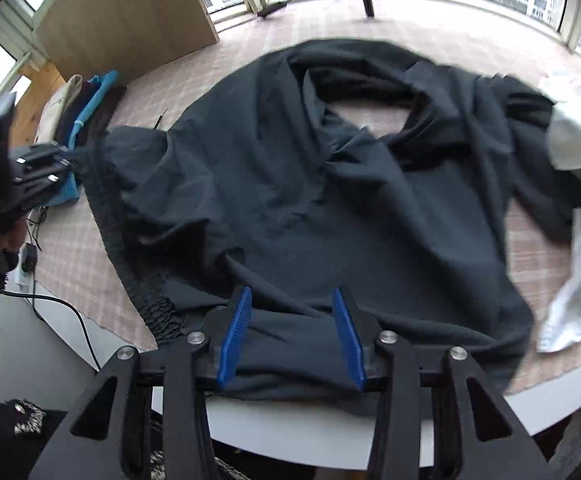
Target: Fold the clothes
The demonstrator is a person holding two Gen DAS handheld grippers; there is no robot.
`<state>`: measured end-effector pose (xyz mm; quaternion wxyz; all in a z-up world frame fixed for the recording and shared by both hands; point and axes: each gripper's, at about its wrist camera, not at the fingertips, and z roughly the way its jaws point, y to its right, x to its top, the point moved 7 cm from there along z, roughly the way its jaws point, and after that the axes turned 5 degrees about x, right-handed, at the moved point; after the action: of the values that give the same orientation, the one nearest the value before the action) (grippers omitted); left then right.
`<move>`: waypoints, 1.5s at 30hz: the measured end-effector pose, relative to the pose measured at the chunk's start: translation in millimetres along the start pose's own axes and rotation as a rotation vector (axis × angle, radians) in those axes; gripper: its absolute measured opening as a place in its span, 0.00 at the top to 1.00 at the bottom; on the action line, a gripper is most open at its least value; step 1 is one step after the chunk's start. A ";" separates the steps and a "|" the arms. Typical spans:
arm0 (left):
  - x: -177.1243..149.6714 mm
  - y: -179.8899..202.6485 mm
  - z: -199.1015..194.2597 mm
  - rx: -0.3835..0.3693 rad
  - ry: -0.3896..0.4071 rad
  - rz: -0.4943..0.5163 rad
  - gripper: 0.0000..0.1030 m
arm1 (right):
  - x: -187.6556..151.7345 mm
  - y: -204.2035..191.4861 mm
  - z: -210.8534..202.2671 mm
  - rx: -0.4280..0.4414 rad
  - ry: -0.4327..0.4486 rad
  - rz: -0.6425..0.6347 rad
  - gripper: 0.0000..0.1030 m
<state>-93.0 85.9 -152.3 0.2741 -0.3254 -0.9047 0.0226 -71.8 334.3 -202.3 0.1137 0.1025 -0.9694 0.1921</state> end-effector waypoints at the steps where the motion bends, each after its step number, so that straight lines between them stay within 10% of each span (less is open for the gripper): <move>1: 10.6 -13.8 -18.2 0.060 0.034 0.042 0.94 | -1.8 -1.0 17.8 0.012 -0.043 0.024 0.60; 6: 11.6 -67.5 -13.5 0.290 -0.023 0.132 0.66 | -22.5 -5.1 42.0 -0.096 -0.140 -0.025 0.60; 10: -49.0 -90.6 43.8 0.159 -0.232 -0.055 0.69 | -27.1 -39.3 32.5 -0.014 -0.126 -0.055 0.59; 14: -71.8 -71.1 56.6 -0.051 -0.216 -0.241 0.67 | -31.9 -73.5 22.4 0.069 -0.112 -0.084 0.59; 24: -57.8 -65.9 103.7 0.016 -0.210 -0.199 0.68 | -52.5 -194.1 75.1 0.228 -0.209 -0.198 0.59; 38: 27.2 -61.9 158.3 -0.042 -0.208 -0.109 0.81 | -45.9 -210.9 61.3 -0.031 -0.021 -0.403 0.59; 45: 28.4 -62.4 162.8 -0.086 -0.216 -0.097 0.83 | -35.8 -199.1 88.5 -0.200 -0.091 -0.566 0.48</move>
<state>-230.2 76.3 -263.2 0.1616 -0.2883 -0.9438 0.0054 -5.5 124.6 -221.7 0.1287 0.3655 -0.9204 0.0513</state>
